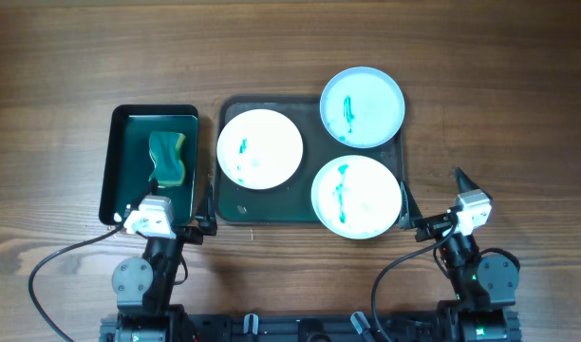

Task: Clean dirty plates on tray and stack at the side

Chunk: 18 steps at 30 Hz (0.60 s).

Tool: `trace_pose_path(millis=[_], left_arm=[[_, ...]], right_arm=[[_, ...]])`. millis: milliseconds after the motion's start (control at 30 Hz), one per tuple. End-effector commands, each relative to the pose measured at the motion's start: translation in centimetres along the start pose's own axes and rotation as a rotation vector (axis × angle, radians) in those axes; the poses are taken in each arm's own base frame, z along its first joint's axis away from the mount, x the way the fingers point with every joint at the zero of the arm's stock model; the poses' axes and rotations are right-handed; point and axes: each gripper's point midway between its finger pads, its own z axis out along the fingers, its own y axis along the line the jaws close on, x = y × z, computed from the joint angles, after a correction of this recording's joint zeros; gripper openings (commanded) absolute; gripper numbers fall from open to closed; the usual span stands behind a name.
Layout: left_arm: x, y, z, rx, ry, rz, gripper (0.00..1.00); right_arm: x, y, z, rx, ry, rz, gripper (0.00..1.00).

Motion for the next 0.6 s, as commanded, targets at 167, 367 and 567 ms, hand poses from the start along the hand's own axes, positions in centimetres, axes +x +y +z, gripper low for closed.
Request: trace_pose_path(millis=[167, 367, 567], left_arm=[[-2.1, -0.9, -0.2, 0.046, -0.085, -0.007, 1.0], [-6.4, -2.8, -0.1, 0.104, 0.034, -0.059, 1.0], [-11.1, -4.2, 4.1, 0.117, 0.444, -0.156, 1.0]], right_arm=[[-0.2, 0.4, 0.0, -0.023, -0.01, 0.005, 1.0], [-5.5, 1.8, -0.8, -0.1, -0.118, 0.108, 1.0], [-10.4, 2.3, 1.0, -0.126, 0.116, 0.146, 1.0]])
